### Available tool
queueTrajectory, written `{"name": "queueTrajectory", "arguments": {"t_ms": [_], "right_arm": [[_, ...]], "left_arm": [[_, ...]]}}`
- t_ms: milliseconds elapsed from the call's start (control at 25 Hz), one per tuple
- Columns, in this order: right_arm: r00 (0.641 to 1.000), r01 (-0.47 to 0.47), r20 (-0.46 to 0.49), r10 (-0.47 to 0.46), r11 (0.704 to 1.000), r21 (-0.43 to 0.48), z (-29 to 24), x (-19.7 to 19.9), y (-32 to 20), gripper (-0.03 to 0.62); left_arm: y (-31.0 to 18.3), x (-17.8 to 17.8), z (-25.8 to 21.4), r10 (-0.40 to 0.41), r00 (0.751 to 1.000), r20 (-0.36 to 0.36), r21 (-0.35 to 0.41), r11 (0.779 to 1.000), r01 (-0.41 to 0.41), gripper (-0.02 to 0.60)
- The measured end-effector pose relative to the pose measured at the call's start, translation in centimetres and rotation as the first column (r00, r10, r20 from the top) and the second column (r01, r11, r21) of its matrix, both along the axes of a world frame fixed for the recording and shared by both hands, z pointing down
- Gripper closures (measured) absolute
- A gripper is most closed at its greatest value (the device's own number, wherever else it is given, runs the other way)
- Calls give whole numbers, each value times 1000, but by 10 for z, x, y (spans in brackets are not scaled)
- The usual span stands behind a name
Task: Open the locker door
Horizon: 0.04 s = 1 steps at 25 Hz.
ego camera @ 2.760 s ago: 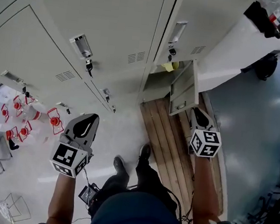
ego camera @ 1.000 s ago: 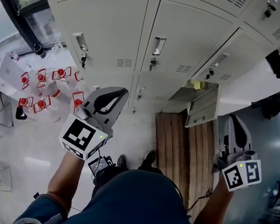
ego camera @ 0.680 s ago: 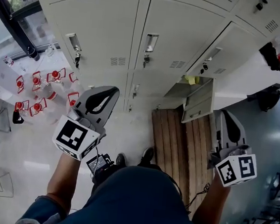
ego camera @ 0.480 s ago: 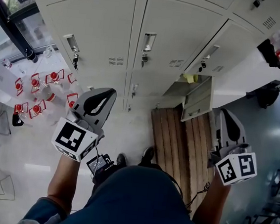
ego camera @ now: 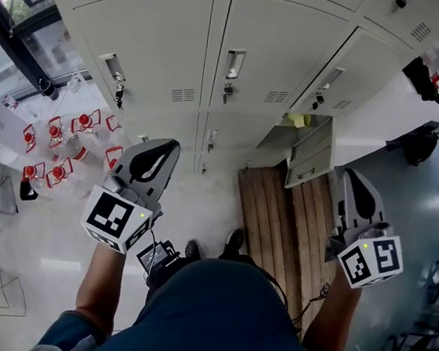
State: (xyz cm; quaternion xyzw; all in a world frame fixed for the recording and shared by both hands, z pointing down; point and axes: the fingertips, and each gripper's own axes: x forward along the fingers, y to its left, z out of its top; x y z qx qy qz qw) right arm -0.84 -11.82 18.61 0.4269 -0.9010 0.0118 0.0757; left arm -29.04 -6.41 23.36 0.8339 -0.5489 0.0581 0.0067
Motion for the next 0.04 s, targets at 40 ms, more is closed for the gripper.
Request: {"name": "queueTrajectory", "arguments": {"t_ms": [40], "right_arm": [[1000,0,0,0,1000,1,0,0,1,559]], "left_arm": [[1,0,1,3,1000,1,5,1000,-3,563]]}}
